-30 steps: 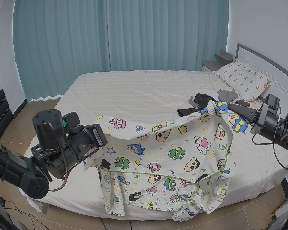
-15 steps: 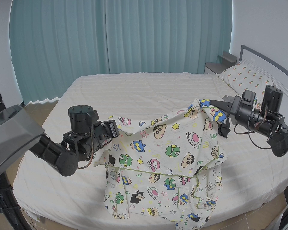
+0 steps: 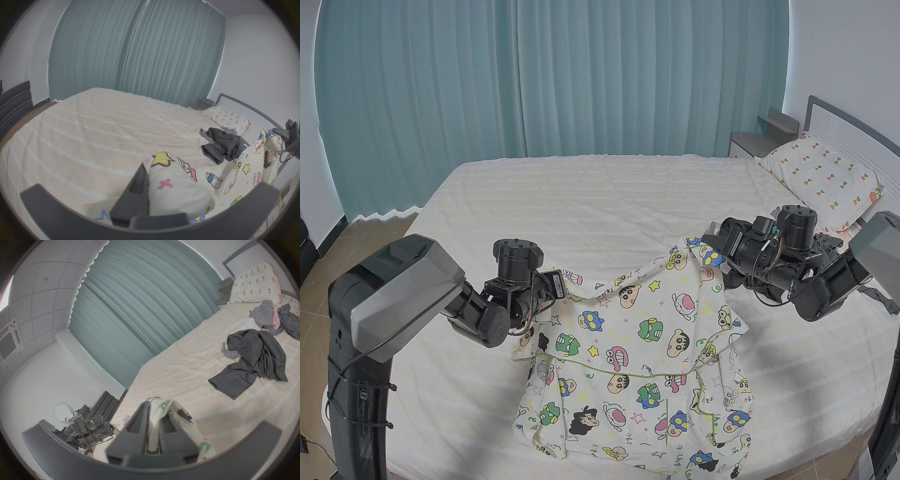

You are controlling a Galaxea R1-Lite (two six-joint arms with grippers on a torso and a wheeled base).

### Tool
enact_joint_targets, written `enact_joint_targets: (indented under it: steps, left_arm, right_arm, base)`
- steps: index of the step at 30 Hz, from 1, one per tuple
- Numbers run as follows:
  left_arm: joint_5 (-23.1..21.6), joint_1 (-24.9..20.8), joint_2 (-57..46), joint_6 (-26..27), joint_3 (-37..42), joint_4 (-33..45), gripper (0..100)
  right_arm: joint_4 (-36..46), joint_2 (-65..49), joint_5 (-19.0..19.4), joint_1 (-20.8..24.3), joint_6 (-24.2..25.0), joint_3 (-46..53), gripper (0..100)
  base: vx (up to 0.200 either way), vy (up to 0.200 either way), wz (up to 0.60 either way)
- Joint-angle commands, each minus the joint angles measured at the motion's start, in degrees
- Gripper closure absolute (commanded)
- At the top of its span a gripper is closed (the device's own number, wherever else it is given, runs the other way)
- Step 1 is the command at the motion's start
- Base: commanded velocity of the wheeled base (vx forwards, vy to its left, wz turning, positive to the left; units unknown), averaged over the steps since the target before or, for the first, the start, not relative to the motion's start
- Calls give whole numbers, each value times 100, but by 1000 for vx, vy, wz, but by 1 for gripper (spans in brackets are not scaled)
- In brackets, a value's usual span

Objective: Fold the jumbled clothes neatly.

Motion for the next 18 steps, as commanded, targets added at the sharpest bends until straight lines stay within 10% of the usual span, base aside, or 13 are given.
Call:
enact_joint_targets:
  steps: [1, 8, 18]
  left_arm:
    - [34, 123, 840, -34, -659, 230, 0]
    - [728, 281, 1578, -34, -1520, 212, 0]
    - [930, 685, 1789, -42, -1986, 81, 0]
  right_arm:
    - [-39, 1145, -179, -21, 121, -720, 0]
    - [4, 1971, -1252, -12, 535, -1801, 0]
    - [365, 2349, -1410, -135, 1053, -2381, 0]
  base:
    - [0, 0, 0]
    - [0, 0, 0]
    - [0, 0, 0]
